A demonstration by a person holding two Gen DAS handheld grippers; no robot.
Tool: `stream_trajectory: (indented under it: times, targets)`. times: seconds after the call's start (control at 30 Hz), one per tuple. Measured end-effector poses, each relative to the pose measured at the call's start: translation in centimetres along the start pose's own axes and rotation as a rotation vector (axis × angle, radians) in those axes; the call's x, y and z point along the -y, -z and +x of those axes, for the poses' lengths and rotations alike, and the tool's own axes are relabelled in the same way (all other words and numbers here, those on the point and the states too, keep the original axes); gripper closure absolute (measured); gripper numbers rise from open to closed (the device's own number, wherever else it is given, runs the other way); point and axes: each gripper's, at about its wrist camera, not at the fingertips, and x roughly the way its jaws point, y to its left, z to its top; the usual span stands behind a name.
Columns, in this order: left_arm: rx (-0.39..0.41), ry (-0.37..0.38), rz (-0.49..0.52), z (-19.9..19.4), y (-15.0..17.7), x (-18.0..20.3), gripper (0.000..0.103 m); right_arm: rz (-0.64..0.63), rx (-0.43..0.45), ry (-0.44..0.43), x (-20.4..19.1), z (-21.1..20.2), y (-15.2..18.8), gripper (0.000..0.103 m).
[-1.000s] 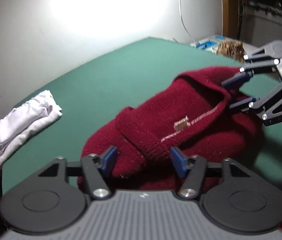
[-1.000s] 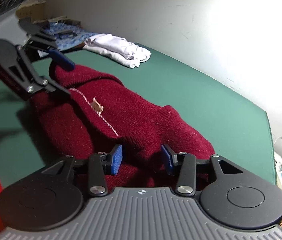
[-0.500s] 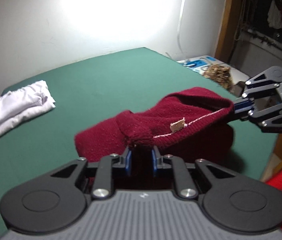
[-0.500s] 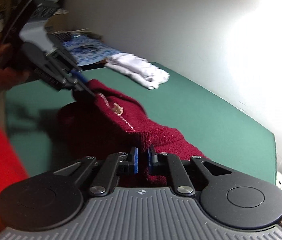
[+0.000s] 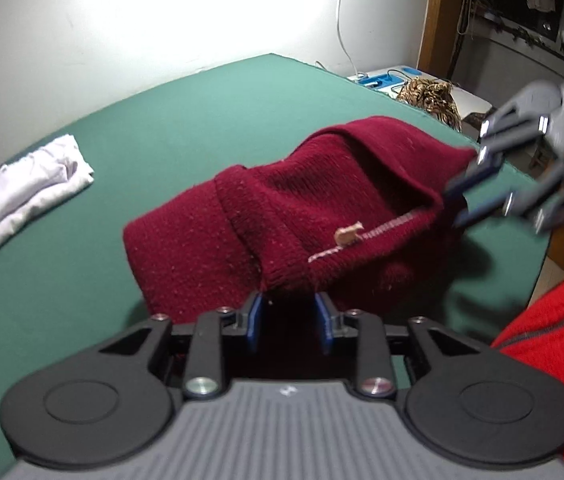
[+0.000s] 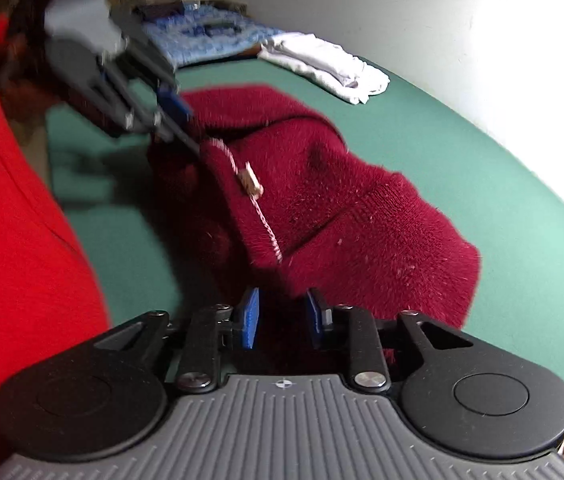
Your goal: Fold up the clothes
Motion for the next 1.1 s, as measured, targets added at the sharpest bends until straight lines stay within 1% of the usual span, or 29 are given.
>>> stream_trajectory:
  times: [0.03,0.1,0.13,0.17,0.2,0.23,0.27,0.3,0.37,0.4,0.43,0.47,0.5,0.53,0.57,0.63,0.67,0.7,0.77,0.8,0.87,0.9,1.0,1.03,1.1]
  targets:
    - [-0.001,0.01,0.001,-0.2,0.0,-0.1,0.069,0.035,0.032,-0.013,0.6,-1.3,-0.3,0.077]
    - [-0.009,0.022,0.01,-0.3,0.0,-0.1,0.064,0.137,0.147,-0.005,1.9,-3.0,-1.2,0.077]
    - [-0.014,0.025,0.017,-0.3,-0.1,-0.1,0.061,0.189,0.198,0.03,2.5,-3.1,-1.5,0.077]
    - [-0.02,0.027,0.025,-0.2,-0.2,-0.1,0.061,0.238,0.24,0.085,2.9,-2.8,-1.8,0.077]
    - [-0.031,0.03,0.034,-0.1,-0.3,0.0,0.061,0.27,0.252,0.146,3.3,-1.8,-2.0,0.077]
    - [-0.037,0.034,0.041,-0.3,-0.4,0.0,0.061,0.29,0.243,0.21,3.6,-0.4,-2.2,0.077]
    - [-0.043,0.038,0.048,-0.4,-0.6,-0.1,0.061,0.292,0.228,0.25,3.5,0.7,-2.1,0.078]
    - [-0.016,0.039,0.02,-0.9,-1.0,-0.6,0.061,0.28,0.209,0.273,3.2,1.7,-1.8,0.08]
    - [0.038,0.04,-0.037,-1.9,-1.7,-1.6,0.06,0.256,0.171,0.319,2.5,3.5,-1.0,0.081]
    - [0.065,0.041,-0.065,-2.4,-2.1,-2.1,0.058,0.244,0.151,0.341,2.2,4.4,-0.7,0.08]
    - [0.091,0.042,-0.093,-3.0,-2.5,-2.5,0.047,0.228,0.128,0.352,1.8,5.1,-0.3,0.08]
    - [0.118,0.042,-0.121,-3.5,-2.8,-3.0,0.033,0.23,0.117,0.351,1.4,5.4,0.0,0.078]
    - [0.144,0.043,-0.149,-3.9,-3.2,-3.5,0.026,0.247,0.119,0.346,1.3,5.5,0.4,0.076]
    - [0.146,0.06,-0.185,-3.0,-3.6,-3.7,0.014,0.264,0.121,0.342,1.1,5.6,0.8,0.074]
    - [0.148,0.075,-0.22,-2.1,-4.0,-3.9,0.009,0.276,0.129,0.344,0.8,5.6,1.2,0.074]
    - [0.137,0.079,-0.262,0.2,-4.2,-3.6,0.009,0.26,0.153,0.376,0.3,5.5,1.7,0.074]
    - [0.114,0.065,-0.259,1.5,-3.9,-3.1,0.013,0.234,0.162,0.398,-0.1,5.4,2.0,0.074]
    - [0.095,0.06,-0.236,2.3,-3.1,-2.4,0.017,0.214,0.17,0.416,-0.5,5.4,2.3,0.074]
    - [0.057,0.048,-0.19,4.0,-1.4,-1.0,0.015,0.181,0.185,0.447,-1.3,5.4,3.0,0.073]
    - [0.092,-0.002,-0.118,3.8,-0.4,0.3,0.015,0.175,0.195,0.456,-1.5,5.3,3.4,0.073]
    - [0.092,-0.089,-0.007,4.1,0.6,2.3,0.015,0.176,0.215,0.457,-1.4,5.1,3.9,0.073]
    - [0.089,-0.106,0.028,4.0,0.7,2.9,0.015,0.178,0.219,0.453,-1.3,5.0,4.0,0.073]
    - [0.062,-0.096,0.063,3.8,0.3,2.6,0.015,0.152,0.209,0.448,-1.2,5.1,3.8,0.073]
    - [0.05,-0.079,0.049,3.4,-0.1,2.2,0.015,0.145,0.198,0.446,-1.3,5.0,3.6,0.073]
    - [0.067,-0.027,-0.012,2.2,-0.6,1.1,0.015,0.167,0.185,0.438,-1.3,4.4,3.5,0.072]
